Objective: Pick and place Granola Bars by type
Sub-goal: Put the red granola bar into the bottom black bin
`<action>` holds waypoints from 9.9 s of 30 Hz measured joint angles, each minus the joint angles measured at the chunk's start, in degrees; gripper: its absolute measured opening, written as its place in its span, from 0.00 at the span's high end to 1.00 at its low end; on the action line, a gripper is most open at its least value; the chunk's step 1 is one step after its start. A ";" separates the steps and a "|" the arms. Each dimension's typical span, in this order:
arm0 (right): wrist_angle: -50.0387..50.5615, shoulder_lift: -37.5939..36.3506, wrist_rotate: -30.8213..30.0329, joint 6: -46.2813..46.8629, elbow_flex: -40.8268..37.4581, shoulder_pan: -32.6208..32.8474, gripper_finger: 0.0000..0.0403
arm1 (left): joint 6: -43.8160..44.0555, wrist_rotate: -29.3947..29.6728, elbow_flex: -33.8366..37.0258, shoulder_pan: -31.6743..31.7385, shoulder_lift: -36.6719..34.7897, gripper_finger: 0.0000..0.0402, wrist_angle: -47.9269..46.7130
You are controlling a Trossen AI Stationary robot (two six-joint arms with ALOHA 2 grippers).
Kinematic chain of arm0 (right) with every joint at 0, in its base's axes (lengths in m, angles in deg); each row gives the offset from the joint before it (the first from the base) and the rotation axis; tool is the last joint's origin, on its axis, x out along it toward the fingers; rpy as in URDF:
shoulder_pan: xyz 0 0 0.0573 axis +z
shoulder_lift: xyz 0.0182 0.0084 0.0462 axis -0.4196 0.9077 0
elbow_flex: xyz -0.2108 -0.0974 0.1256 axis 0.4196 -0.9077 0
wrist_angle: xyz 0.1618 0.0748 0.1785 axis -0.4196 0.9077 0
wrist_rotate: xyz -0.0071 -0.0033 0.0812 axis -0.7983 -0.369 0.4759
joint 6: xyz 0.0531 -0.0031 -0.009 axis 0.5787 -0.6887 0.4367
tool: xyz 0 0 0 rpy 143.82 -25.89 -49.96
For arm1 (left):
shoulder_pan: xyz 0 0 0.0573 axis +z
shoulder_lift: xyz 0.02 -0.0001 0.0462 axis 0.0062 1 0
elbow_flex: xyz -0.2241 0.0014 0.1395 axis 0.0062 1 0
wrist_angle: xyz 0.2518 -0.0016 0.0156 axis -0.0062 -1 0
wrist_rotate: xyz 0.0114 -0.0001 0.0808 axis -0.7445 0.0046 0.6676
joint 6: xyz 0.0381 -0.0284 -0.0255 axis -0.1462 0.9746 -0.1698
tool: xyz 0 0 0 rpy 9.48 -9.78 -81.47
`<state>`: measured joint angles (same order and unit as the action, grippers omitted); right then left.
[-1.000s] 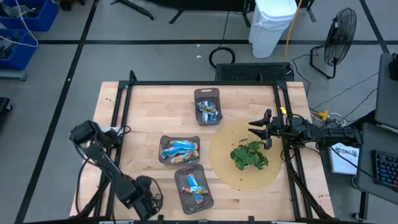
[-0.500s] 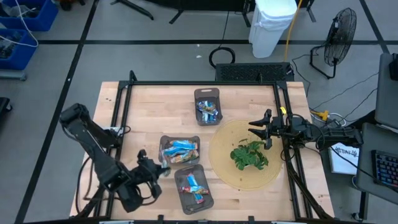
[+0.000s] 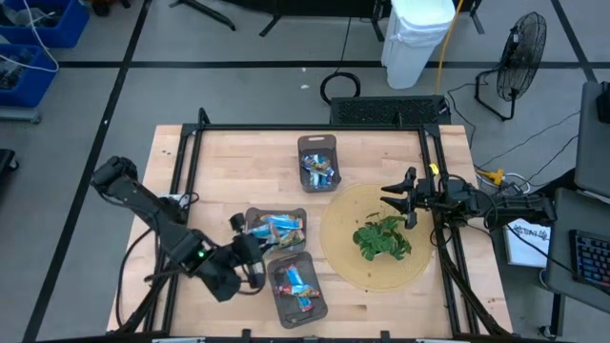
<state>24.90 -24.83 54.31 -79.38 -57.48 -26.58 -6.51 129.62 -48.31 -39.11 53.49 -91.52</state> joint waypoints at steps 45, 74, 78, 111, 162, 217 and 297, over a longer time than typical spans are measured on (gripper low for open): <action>0.02 -0.02 0.00 -0.01 -0.01 0.01 0.68 | -21.49 -18.98 17.68 17.70 0.00 0.99 44.86; -0.34 0.20 0.00 -0.01 -0.02 -0.01 0.68 | -28.13 -19.90 50.88 18.36 -32.41 0.99 70.57; -0.35 0.20 0.00 0.01 -0.01 0.00 0.68 | -27.01 -23.07 54.83 18.53 -36.41 0.99 70.50; -0.35 0.20 0.00 0.01 0.00 0.01 0.68 | -10.36 -60.50 55.67 18.49 -37.79 0.98 65.25; -0.35 0.17 0.00 0.00 0.00 0.01 0.68 | -31.76 -31.00 27.83 17.73 -21.11 0.99 37.75; -0.35 0.18 0.00 0.00 -0.01 0.01 0.68 | 9.99 -65.92 1.90 13.05 15.76 0.99 17.38; -0.35 0.17 -0.02 0.01 0.00 0.01 0.68 | 11.87 -77.44 1.90 19.13 19.78 0.46 16.30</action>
<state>24.55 -24.65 54.30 -79.37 -57.48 -26.57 5.37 52.18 -46.40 -19.98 73.27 -75.21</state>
